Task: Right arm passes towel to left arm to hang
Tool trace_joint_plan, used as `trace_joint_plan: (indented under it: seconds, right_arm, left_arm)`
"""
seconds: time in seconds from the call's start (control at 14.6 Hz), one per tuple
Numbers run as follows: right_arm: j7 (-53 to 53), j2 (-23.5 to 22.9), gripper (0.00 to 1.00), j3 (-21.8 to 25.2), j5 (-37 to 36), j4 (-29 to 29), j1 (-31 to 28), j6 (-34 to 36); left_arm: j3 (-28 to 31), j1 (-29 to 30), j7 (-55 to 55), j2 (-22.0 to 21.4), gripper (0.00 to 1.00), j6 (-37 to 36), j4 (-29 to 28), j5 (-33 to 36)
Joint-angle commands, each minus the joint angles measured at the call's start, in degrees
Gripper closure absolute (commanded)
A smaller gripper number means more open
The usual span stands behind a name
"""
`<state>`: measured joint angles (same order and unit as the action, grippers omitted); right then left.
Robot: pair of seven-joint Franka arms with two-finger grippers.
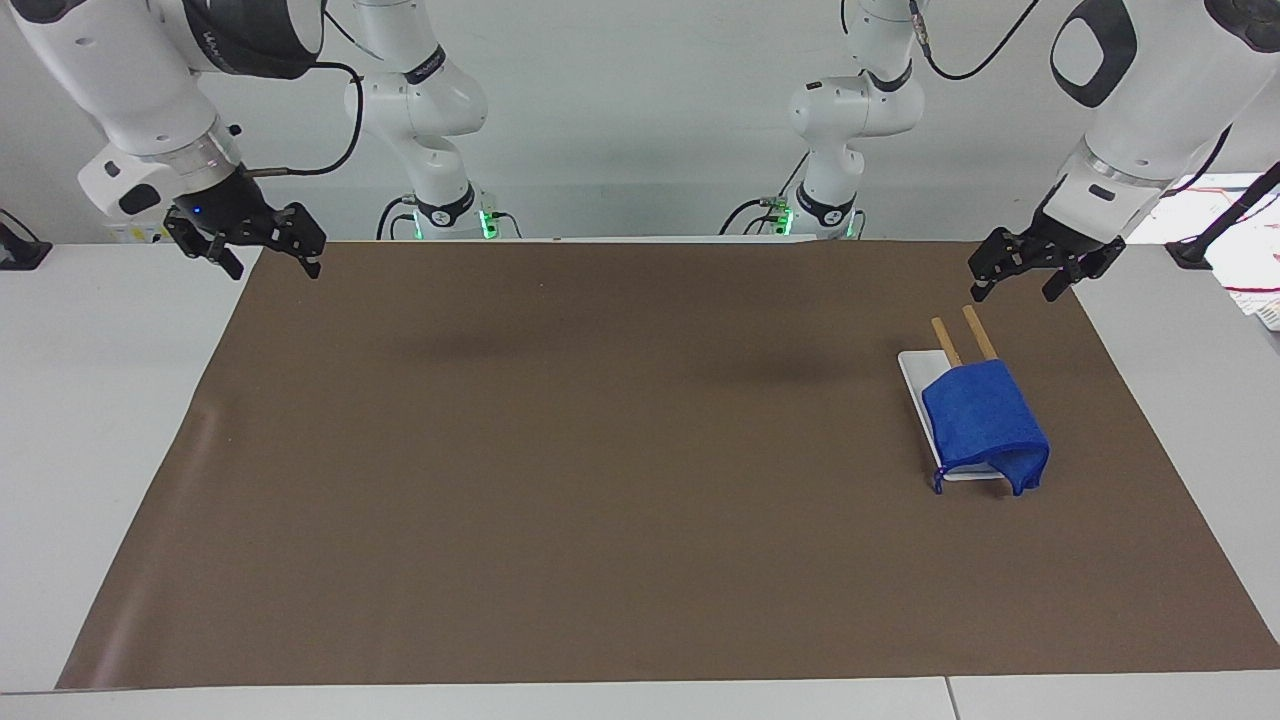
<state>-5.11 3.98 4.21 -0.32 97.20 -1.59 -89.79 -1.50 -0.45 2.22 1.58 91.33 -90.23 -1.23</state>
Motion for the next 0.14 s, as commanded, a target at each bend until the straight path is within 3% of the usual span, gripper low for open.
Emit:
trace_joint_plan:
  seconds: [0.0, 0.07]
  right_arm:
    - [0.6, 0.4, 0.00, -0.3, 1.0, 0.0, -0.2, -0.1]
    - [0.6, 0.4, 0.00, -0.3, 1.0, 0.0, -0.2, -0.1]
  left_arm:
    - [0.2, -0.2, 0.7, -0.8, 0.00, -1.2, -0.2, 0.4]
    - [0.2, -0.2, 0.6, -1.0, 0.00, -1.5, -0.2, 0.4]
